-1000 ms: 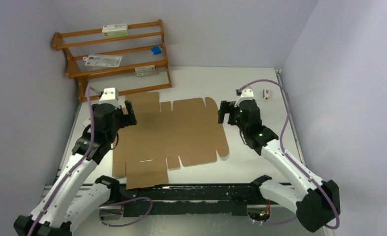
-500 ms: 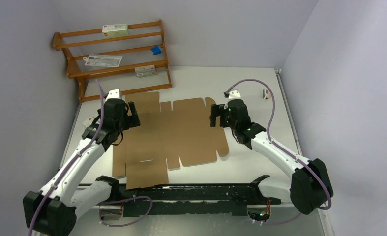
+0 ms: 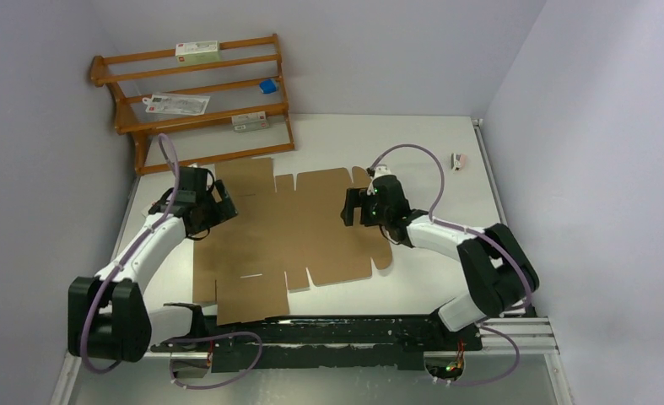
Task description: Fold the paper box
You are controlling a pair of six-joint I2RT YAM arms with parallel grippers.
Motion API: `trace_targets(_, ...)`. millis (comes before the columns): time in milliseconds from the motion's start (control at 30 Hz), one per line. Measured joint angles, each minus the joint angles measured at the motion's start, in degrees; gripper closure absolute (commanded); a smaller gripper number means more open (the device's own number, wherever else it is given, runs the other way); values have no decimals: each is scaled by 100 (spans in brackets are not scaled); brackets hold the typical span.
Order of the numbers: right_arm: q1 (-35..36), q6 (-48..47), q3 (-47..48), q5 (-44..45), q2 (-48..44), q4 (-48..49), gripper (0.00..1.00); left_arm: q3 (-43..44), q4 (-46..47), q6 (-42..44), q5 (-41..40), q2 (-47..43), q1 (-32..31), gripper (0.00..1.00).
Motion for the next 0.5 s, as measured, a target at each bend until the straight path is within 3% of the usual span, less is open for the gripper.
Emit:
trace_targets(233, -9, 153, 22, -127, 627, 146, 0, -162, 151, -225, 382, 638, 101, 0)
trace_targets(500, -205, 417, 22, 63, 616, 109, 0, -227, 334, -286, 651, 898, 103, 0)
